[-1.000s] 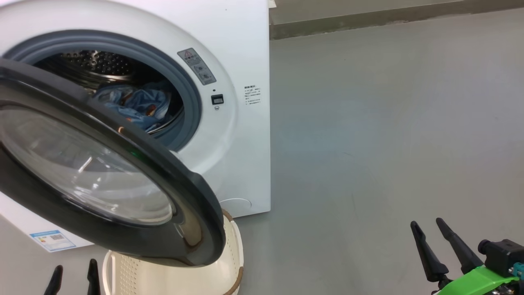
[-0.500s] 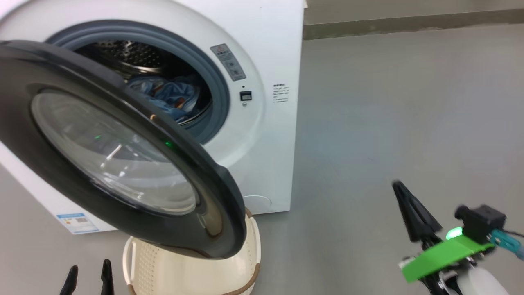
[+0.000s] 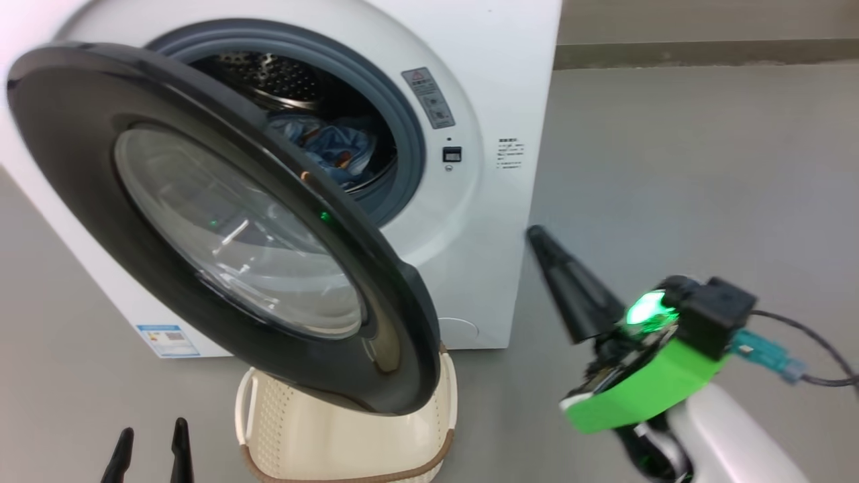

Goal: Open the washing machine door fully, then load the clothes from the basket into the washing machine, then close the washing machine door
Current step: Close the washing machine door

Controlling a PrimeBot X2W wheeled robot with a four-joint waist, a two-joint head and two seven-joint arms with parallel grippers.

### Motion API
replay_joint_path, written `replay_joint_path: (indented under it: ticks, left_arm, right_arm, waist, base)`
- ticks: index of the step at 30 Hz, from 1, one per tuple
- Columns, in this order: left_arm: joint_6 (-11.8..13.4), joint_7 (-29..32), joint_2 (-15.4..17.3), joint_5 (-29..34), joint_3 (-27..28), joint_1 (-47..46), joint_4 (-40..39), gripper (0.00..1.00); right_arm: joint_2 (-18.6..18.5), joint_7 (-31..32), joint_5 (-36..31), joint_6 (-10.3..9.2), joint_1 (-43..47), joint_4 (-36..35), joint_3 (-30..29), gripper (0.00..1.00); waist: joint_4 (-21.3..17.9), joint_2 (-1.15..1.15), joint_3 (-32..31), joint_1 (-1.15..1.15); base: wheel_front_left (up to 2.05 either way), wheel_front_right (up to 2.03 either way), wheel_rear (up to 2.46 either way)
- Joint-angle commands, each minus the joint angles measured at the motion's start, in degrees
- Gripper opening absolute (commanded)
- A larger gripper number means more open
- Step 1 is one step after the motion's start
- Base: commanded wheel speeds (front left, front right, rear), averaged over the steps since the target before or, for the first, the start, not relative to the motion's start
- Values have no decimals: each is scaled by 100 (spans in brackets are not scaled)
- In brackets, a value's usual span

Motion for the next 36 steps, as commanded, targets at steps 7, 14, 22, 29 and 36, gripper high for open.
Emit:
replay_joint_path:
  ticks: [7,14,22,29,36]
  left_arm:
    - [-9,-38,-9,-72,171,-321,-183,100]
    - [-9,-38,-68,-111,145,-345,-144,100]
    - [-9,-38,-87,-155,101,-376,-65,100]
    - [-9,-38,-106,-179,89,-413,-41,100]
    - [-9,-38,-112,-216,68,-419,-62,100]
  right_arm:
    - [151,-66,62,57,-314,-328,1120,0]
    - [180,-66,227,57,-313,5,1911,0]
    - [148,-66,580,57,-143,898,2439,0]
    - [239,-66,792,57,-224,1555,2457,0]
    - [422,-66,818,57,-362,1957,2203,0]
  waist:
    - [270,0,1,0]
    - [442,0,24,0]
    - [602,0,51,0]
    - [632,0,63,0]
    - [621,0,71,0]
  base:
    - [0,0,0]
    - [0,0,0]
    - [0,0,0]
    - [0,0,0]
    - [0,0,0]
